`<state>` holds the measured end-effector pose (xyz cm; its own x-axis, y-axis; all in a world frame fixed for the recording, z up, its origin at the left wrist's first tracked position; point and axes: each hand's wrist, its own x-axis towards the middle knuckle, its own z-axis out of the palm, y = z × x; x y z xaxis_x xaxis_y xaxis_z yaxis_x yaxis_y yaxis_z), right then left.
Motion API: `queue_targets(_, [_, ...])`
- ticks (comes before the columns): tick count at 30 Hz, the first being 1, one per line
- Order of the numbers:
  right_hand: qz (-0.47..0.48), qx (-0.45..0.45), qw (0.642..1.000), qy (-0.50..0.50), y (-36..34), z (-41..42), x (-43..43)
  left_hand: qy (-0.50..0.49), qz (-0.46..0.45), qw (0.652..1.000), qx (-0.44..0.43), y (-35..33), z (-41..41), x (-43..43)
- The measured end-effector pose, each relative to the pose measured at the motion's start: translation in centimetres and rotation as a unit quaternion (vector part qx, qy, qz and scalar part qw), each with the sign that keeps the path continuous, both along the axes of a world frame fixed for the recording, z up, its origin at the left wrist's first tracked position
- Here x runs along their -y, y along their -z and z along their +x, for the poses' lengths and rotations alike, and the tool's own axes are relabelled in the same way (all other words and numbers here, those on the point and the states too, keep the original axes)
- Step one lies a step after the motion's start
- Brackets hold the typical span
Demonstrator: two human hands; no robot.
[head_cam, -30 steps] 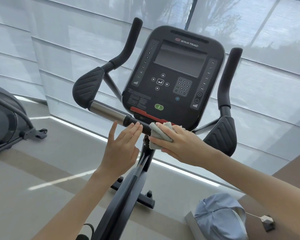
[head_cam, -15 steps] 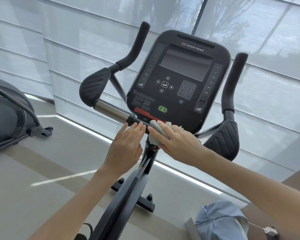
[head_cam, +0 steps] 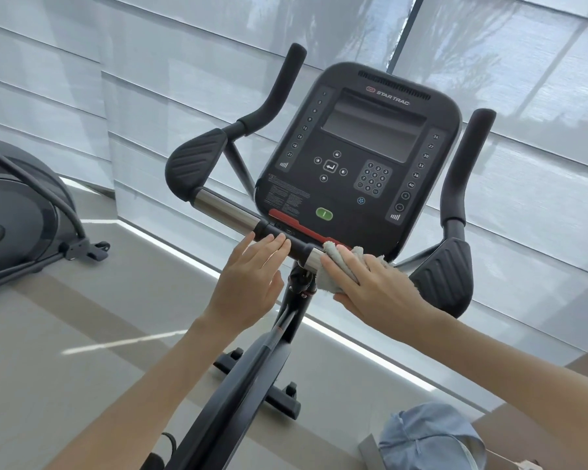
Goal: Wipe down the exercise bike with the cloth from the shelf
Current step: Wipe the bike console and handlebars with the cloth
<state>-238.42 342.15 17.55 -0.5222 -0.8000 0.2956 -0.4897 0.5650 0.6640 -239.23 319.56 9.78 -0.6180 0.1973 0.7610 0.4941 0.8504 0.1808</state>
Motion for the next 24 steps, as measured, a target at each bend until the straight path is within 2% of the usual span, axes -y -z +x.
queue_targets(2, [-0.015,0.038,0.999,0.003,0.0,-1.1,1.8,0.002,-0.006,1.0,-0.005,0.1,-0.1,0.1])
queue_targets(4, [-0.063,0.143,0.987,0.031,-0.6,-2.6,3.8,0.002,-0.008,1.0,-0.006,0.2,0.0,0.2])
queue_targets(7, [-0.14,0.311,0.937,0.069,-1.9,-4.5,5.1,-0.003,-0.014,1.0,0.007,0.2,0.3,0.1])
queue_targets(9, [-0.154,0.369,0.914,0.07,-2.3,-4.8,4.7,-0.012,-0.027,0.999,0.012,0.2,0.6,0.3])
queue_targets(10, [-0.141,0.366,0.917,0.073,-2.3,-4.6,4.3,-0.017,-0.029,0.999,0.012,0.2,0.8,0.6])
queue_targets(11, [-0.117,0.33,0.934,0.069,-2.0,-4.1,3.9,-0.024,-0.025,0.999,0.01,0.2,1.0,0.9])
queue_targets(13, [-0.056,0.19,0.98,0.036,-0.8,-3.2,3.4,-0.04,-0.011,0.999,0.006,0.4,1.4,1.6])
queue_targets(14, [-0.035,0.126,0.991,0.016,-0.2,-2.9,3.4,-0.048,-0.005,0.999,0.004,0.5,1.5,1.9])
queue_targets(17, [-0.008,0.043,0.999,-0.018,0.7,-3.7,5.5,-0.06,0.0,0.998,0.008,0.7,2.0,2.5])
queue_targets(19, [0.009,0.03,1.0,0.0,0.8,-4.9,8.0,-0.067,-0.001,0.998,0.009,0.9,2.2,2.7])
queue_targets(21, [-0.022,0.04,0.999,0.021,0.5,-5.8,10.2,-0.072,-0.003,0.997,0.012,1.1,2.4,2.9])
queue_targets(24, [-0.127,0.185,0.974,0.023,0.2,-7.1,11.0,-0.082,-0.006,0.996,0.022,1.1,2.7,3.0])
